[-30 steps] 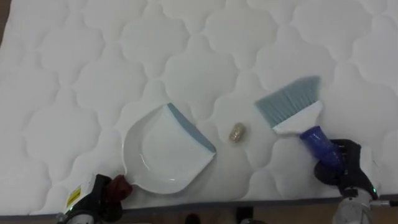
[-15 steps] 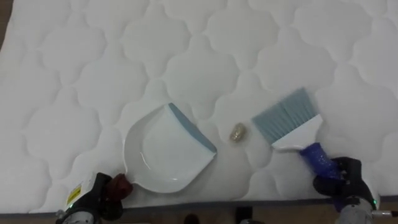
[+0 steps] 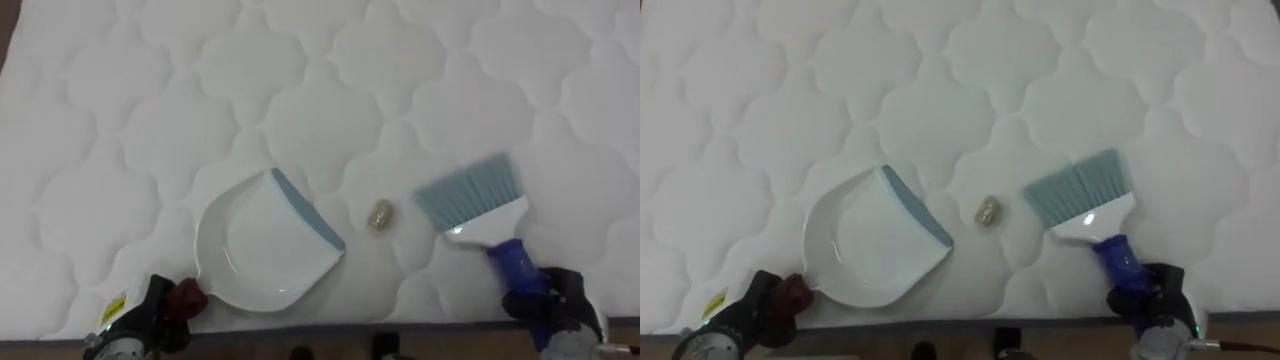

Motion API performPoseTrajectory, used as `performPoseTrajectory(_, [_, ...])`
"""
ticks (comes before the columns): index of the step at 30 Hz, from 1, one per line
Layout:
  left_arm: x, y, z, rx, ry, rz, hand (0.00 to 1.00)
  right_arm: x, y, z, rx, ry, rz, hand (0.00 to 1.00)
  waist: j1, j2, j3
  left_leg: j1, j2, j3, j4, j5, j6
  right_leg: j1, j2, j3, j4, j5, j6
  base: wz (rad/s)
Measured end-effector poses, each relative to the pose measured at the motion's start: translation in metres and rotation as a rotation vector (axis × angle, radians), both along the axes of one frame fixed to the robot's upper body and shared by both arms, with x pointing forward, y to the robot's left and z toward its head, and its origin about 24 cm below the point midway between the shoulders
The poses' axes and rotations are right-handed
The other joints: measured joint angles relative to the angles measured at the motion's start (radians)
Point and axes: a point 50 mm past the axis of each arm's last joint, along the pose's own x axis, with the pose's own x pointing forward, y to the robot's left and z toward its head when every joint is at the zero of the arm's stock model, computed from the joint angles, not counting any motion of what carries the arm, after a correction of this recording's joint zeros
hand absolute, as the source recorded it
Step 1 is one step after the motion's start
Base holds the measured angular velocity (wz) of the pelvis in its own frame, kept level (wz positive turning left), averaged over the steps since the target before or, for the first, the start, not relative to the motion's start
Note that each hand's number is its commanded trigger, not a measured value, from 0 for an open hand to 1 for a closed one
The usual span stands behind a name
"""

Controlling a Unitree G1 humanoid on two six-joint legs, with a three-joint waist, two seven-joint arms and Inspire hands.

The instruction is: Clean bed

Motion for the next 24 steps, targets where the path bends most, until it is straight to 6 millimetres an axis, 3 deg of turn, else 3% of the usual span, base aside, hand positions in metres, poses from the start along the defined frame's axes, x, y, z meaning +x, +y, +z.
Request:
performPoseTrajectory(5, [0.003,0.003,0.004,0.038,-0.013,-0.021,1.00,0.011,-0.003,0.005,-0.072,0.047,0.059,1.00,0.005,-0.016,0.0020,-0.002,-0.001,0.014,-0.001,0.001,0.001,-0.012,-0.003,0.004,0.011,-0.001,0.001,-0.06])
performPoseTrajectory(11, [0.019,0.009,0.018,0.128,-0.058,-0.087,1.00,0.034,-0.029,0.033,-0.320,0.089,0.193,1.00,0.008,-0.035,0.0110,-0.021,-0.010,0.025,0.006,0.006,0.009,-0.042,-0.018,0.010,0.036,0.000,0.003,0.00])
performPoseTrajectory(15, [0.025,0.013,0.023,0.153,-0.073,-0.096,1.00,0.044,-0.042,0.048,-0.466,0.120,0.269,1.00,0.024,-0.055,0.0224,-0.029,-0.006,0.027,0.012,0.005,0.009,-0.050,-0.014,0.009,0.037,0.004,-0.001,-0.02])
performPoseTrajectory(21, [0.025,0.016,0.024,0.171,-0.063,-0.098,1.00,0.067,-0.048,0.072,-0.690,0.175,0.431,1.00,0.027,-0.062,0.0229,-0.033,0.000,0.030,0.015,0.003,0.006,-0.056,-0.006,0.012,0.037,0.007,-0.005,-0.03])
performPoseTrajectory(24, [0.029,0.019,0.027,0.181,-0.064,-0.110,1.00,0.073,-0.052,0.080,-0.791,0.211,0.514,1.00,0.053,-0.086,0.0228,-0.030,0.005,0.051,0.008,0.004,0.006,-0.063,0.000,0.025,0.037,0.010,-0.009,-0.13])
